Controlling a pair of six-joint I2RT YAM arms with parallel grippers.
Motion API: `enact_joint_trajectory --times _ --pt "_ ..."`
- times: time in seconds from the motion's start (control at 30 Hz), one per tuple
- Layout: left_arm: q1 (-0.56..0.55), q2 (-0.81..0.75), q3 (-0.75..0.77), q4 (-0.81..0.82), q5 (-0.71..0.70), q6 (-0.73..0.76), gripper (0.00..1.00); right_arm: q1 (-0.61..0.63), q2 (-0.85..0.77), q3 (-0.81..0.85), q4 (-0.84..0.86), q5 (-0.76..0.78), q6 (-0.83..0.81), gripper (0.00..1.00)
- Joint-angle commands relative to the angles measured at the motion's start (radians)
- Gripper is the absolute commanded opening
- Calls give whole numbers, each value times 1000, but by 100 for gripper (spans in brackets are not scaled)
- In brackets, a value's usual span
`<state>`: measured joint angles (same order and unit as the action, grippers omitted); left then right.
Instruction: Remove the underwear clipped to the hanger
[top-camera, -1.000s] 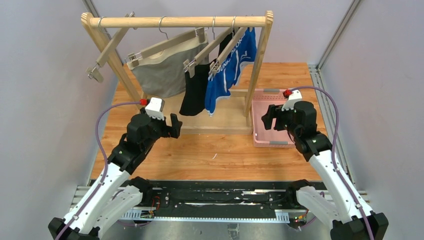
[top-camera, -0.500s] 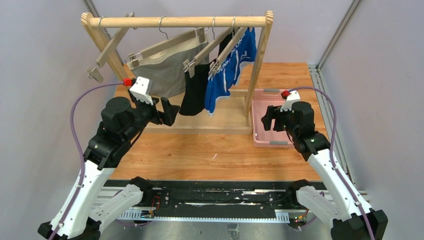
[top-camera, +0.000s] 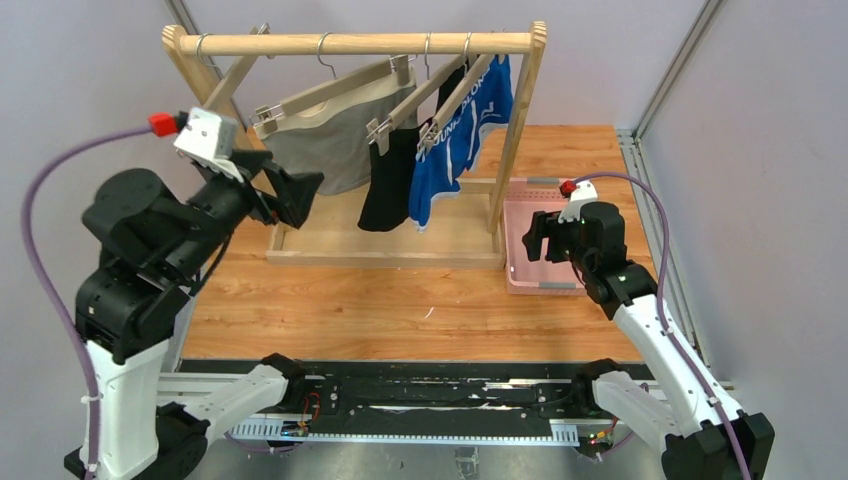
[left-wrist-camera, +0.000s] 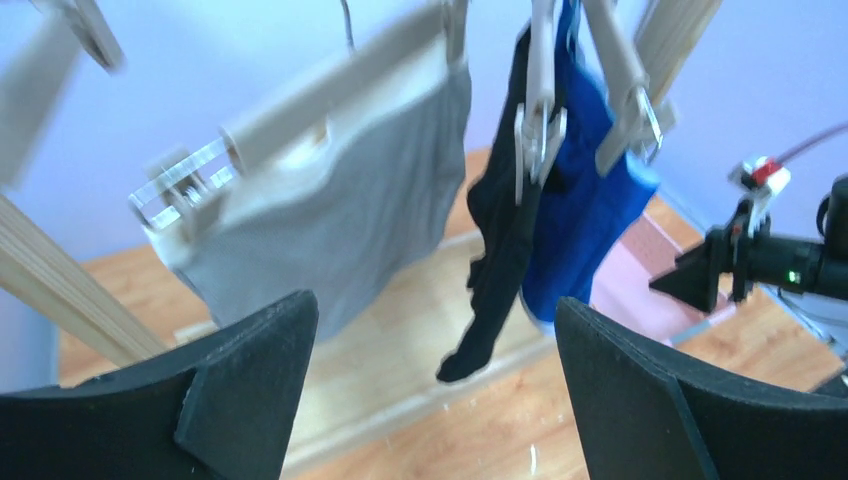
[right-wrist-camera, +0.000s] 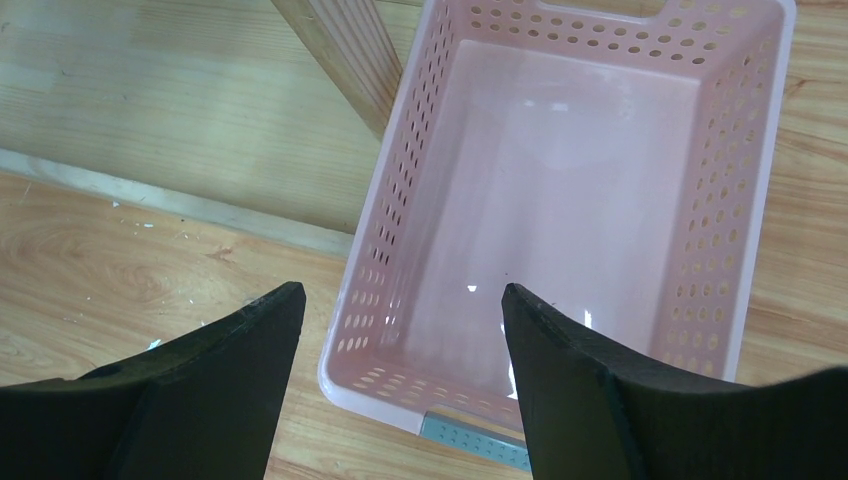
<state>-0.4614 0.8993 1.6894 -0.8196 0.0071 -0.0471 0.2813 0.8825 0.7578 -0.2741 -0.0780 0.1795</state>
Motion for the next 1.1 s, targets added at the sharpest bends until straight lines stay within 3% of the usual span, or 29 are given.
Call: enact_joint_trajectory --times 0.0,0.13,0.23,0.37,0.43,0.5,0.57,0.67,1.07 --pt "-5 166 282 -219 -94 90 98 18 4 5 23 0 -10 74" --pt "-5 363 580 -396 -177 188 98 20 6 16 21 -16 -12 74" --pt "-4 440 667 -451 -252 255 98 23 3 17 22 -22 -12 74" --pt "-3 479 641 -458 -312 341 98 25 3 17 23 -36 -12 74" --pt "1 495 645 -456 -323 356 85 26 1 13 24 -47 -11 74" --pt "20 510 673 -452 -293 359 81 30 1 12 25 -59 -11 74" --pt "24 514 681 -432 -296 366 68 34 1 7 29 -64 -11 74" --pt "24 501 678 -392 -347 366 79 39 1 1 34 -63 -11 74" --pt "24 339 501 -168 -407 422 77 61 37 6 42 -74 -14 75"
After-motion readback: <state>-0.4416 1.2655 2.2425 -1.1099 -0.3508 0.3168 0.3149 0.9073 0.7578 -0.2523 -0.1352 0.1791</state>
